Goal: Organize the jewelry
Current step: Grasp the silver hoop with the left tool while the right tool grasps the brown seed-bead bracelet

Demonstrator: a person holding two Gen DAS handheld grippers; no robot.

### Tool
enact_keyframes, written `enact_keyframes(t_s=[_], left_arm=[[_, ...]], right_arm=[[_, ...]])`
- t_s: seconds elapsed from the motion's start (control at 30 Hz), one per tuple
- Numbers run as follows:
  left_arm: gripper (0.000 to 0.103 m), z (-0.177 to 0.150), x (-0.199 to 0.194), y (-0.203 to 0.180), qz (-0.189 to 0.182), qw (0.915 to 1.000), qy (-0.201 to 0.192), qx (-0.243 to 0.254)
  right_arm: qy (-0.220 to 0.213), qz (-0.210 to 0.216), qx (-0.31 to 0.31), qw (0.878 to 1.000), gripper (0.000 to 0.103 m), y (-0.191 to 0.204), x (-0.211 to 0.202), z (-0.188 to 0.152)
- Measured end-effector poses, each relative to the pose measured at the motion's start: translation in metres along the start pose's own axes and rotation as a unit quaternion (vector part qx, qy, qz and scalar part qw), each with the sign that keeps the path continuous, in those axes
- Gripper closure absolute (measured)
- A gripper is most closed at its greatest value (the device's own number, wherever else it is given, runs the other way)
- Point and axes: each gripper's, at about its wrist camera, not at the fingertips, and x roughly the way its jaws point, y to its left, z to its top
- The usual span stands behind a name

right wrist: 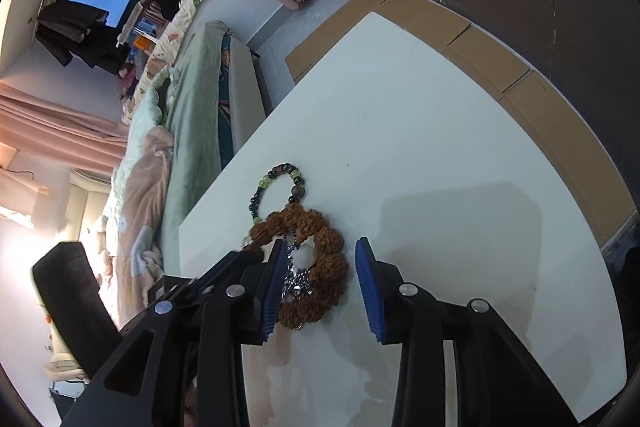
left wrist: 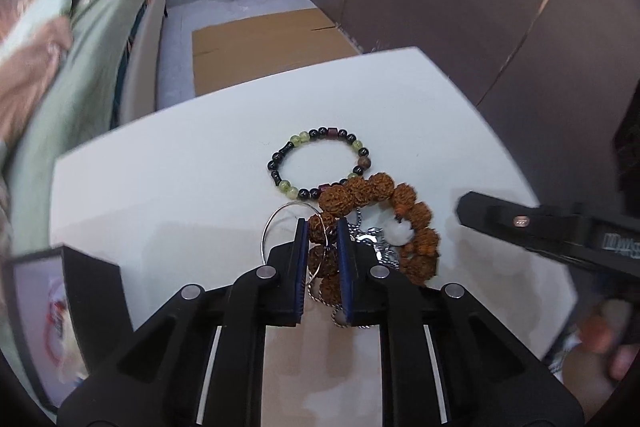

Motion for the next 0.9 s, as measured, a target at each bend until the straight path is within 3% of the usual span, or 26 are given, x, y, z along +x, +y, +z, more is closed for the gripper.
enact_keyframes(t_s=[0.17, 0.3, 0.4, 0.67, 0.9], left_arm=[[0.088, -0.001, 0.000, 0.019, -0.062, 0.9969, 0.007, -0.047], [0.088, -0.005, 0.005, 0.036, -0.091, 0.9922, 0.020, -0.083], [0.088, -0.009, 0.015, 0.051, -0.120, 0.9845, 0.039, -0.122], [0.088, -0.015, 0.013, 0.075, -0.155, 0.9721, 0.033, -0.173], [0.088, -0.013, 0.009, 0.080, -0.151, 0.9720, 0.022, -0.178]], right_arm=[[0.008, -0.022, -0.026, 0.999, 0.068, 0.011, 0.007, -0.002], [0.016, -0.035, -0.046, 0.998, 0.068, 0.017, 0.011, -0.006], [0.025, -0.048, -0.059, 0.997, 0.068, 0.022, 0.015, -0.009], [0.027, -0.063, -0.067, 0.995, 0.070, 0.023, 0.018, -0.011], [0.033, -0.066, -0.076, 0.994, 0.070, 0.027, 0.023, -0.013]])
